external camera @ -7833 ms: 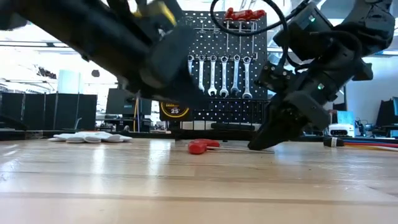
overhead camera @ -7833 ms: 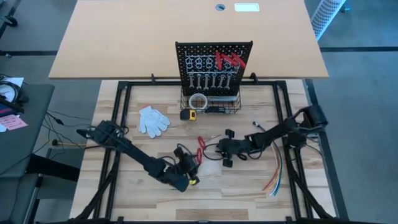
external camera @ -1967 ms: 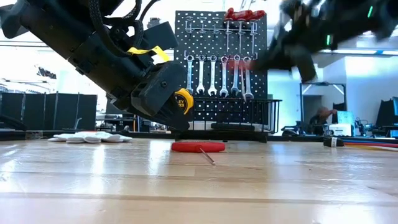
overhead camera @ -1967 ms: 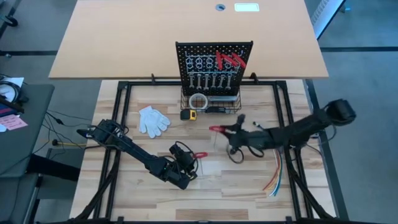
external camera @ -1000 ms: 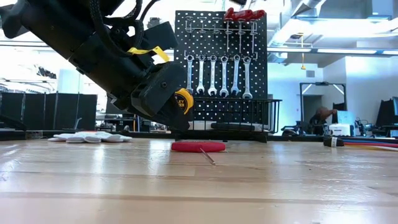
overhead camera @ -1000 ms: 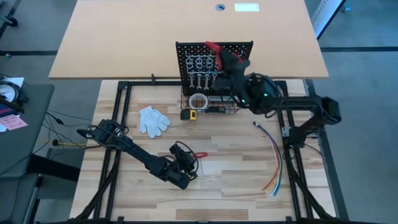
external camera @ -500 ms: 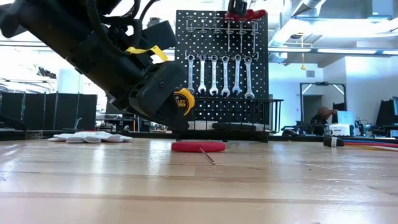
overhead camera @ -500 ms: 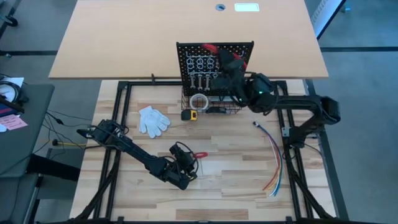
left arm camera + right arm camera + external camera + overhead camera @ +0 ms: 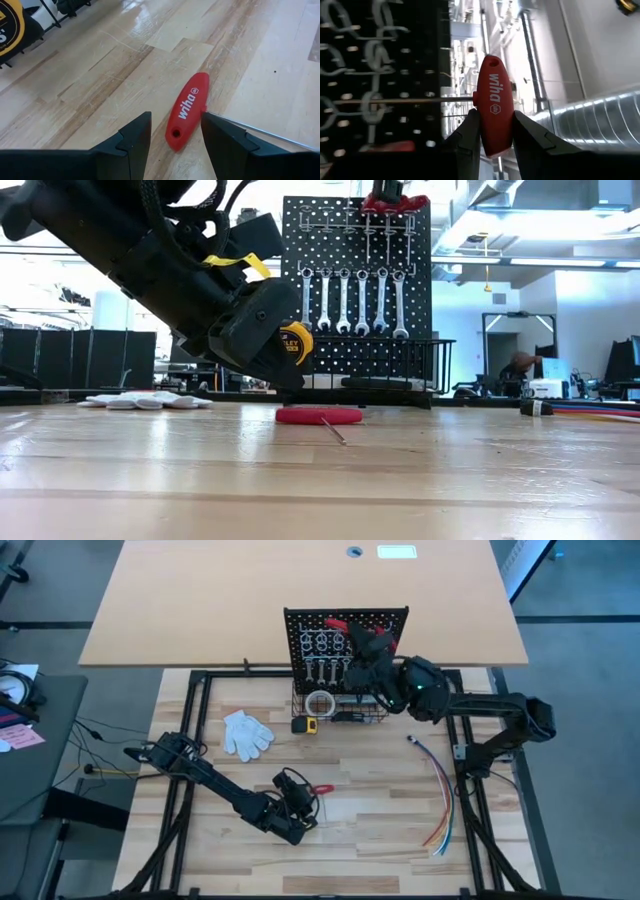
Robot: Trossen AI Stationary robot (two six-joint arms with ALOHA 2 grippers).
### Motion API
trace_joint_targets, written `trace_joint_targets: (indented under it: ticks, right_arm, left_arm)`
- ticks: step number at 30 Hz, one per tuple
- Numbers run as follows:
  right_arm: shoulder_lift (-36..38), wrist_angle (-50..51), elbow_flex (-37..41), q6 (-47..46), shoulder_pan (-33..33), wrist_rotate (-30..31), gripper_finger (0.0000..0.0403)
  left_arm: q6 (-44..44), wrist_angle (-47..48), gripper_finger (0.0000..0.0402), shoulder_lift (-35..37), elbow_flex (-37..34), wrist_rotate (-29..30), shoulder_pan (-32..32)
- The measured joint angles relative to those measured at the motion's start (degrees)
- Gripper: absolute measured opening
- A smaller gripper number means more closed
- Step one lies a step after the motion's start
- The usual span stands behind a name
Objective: Hang tools onto peg board
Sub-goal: Hang the red allen wrench on the peg board
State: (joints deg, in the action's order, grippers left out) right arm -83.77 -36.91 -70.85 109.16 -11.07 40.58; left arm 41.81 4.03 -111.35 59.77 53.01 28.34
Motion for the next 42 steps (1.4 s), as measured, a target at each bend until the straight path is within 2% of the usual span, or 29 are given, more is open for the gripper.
trace_joint_targets:
  ticks: [7, 12, 19, 24, 28, 35, 38, 42]
  right_arm:
    - [0.1, 1.4, 0.0, -4.2, -1.6, 0.3, 0.0092]
    - [0.1, 6.4, 0.0, -5.1, -1.8, 0.5, 0.0105]
    - [0.1, 8.7, 0.0, -10.9, -1.7, 0.3, 0.0159]
    - [0.1, 8.0, 0.0, -11.3, -0.9, 0.0, 0.0206]
    - [0.1, 7.8, 0.0, -11.5, 1.2, 4.3, 0.0222]
    - [1.3, 8.0, 0.0, -13.7, 6.4, 10.5, 0.0209]
    - [3.4, 12.0, 0.0, -19.3, 10.2, 11.7, 0.02]
    - [8.7, 29.2, 2.6, -38.4, 16.7, 8.4, 0.0185]
  left_arm:
    - [0.0, 0.0, 0.017, 0.0, 0.0, 0.0, 0.0]
    - [0.0, 0.0, 0.017, 0.0, 0.0, 0.0, 0.0]
    - [0.0, 0.0, 0.017, 0.0, 0.0, 0.0, 0.0]
    - [0.0, 0.0, 0.017, 0.0, 0.0, 0.0, 0.0]
    - [0.0, 0.0, 0.017, 0.0, 0.0, 0.0, 0.0]
    - [0.0, 0.1, 0.017, 0.0, 0.0, 0.0, 0.5]
    - [0.0, 0.1, 0.017, 0.0, 0.0, 0.0, 0.7]
    - [0.0, 0.8, 0.017, 0.0, 0.0, 0.0, 1.1]
